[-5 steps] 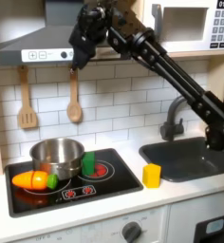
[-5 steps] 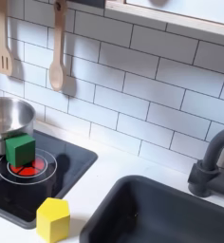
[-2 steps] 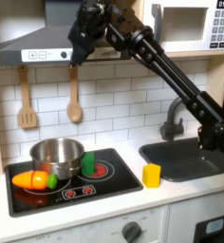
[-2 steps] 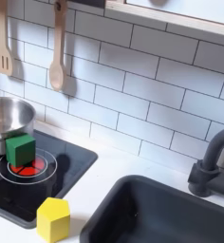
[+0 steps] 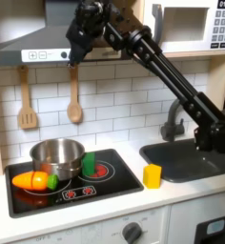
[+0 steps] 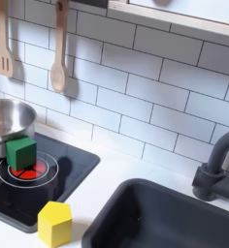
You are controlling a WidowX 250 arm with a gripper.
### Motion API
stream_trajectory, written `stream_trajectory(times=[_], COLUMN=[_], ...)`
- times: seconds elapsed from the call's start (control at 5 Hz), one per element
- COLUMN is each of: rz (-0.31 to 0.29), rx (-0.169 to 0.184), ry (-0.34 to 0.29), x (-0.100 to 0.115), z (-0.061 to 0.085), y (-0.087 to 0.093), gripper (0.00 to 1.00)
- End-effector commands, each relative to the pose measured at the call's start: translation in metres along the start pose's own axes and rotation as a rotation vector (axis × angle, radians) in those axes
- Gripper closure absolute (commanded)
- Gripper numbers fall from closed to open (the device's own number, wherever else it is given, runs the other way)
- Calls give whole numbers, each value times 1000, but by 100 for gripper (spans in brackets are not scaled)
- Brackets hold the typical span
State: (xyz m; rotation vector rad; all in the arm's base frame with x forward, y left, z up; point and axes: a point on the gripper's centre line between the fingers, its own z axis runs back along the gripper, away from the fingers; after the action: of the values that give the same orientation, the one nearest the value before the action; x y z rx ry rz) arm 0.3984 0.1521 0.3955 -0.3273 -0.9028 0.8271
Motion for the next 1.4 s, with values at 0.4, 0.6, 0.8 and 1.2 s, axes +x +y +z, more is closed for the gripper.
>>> stream_trajectory(times=[0.4,0.6,0.8,1.2], rz=[6,7,3,-32], rx=[0,5,0,-40], ry=[2,23,42,164], x=[0,-2,-7,-35], z=[2,5,4,16], y=[0,5,4,5], gripper=[100,100,100,100])
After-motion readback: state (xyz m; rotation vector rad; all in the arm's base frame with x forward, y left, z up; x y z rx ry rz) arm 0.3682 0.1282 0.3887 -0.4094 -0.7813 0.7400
